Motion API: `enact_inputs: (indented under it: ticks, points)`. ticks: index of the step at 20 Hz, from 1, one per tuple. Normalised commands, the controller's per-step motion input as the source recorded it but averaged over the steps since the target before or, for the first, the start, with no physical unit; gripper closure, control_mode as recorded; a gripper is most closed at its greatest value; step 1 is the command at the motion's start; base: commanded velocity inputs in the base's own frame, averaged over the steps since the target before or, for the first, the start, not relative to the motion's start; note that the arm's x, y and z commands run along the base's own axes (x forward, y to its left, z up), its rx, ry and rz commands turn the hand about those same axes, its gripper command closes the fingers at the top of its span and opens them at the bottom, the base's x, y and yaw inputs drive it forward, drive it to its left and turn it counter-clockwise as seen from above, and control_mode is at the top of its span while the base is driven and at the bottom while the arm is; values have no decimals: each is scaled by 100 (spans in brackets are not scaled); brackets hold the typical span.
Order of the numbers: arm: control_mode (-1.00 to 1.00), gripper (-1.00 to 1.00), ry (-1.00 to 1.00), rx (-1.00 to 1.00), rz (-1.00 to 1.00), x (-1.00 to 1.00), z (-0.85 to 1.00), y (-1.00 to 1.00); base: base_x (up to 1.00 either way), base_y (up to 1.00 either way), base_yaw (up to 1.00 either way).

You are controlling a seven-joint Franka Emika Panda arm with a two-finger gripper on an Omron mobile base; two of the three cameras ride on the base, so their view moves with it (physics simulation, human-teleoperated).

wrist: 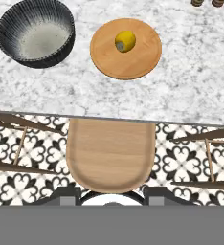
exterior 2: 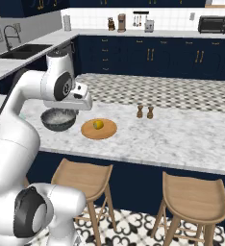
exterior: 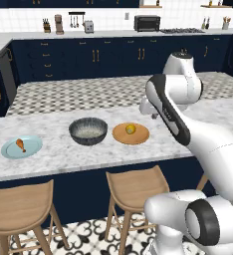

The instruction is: Pick the chicken drumstick and lemon from their plates and place them in the bowl. Then put the bowl in the fridge.

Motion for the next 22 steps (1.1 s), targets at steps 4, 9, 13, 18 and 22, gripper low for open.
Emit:
enact_inputs:
  ticks: [4,9,13,18,22]
  points:
    - [-100,-100,-2,4,-1,-63,-3,-1,0,0,0]
    - [-100,-100,9,5,-7,-43,-34,-1,0,0,0]
    - [-100,-100,37,0,-11,74,-45,-2,0,0,0]
    - [-100,-100,24,5,-2,95,-10,-20,0,0,0]
    - [-100,-100,18,9,-13,61,-24,0,0,0,0]
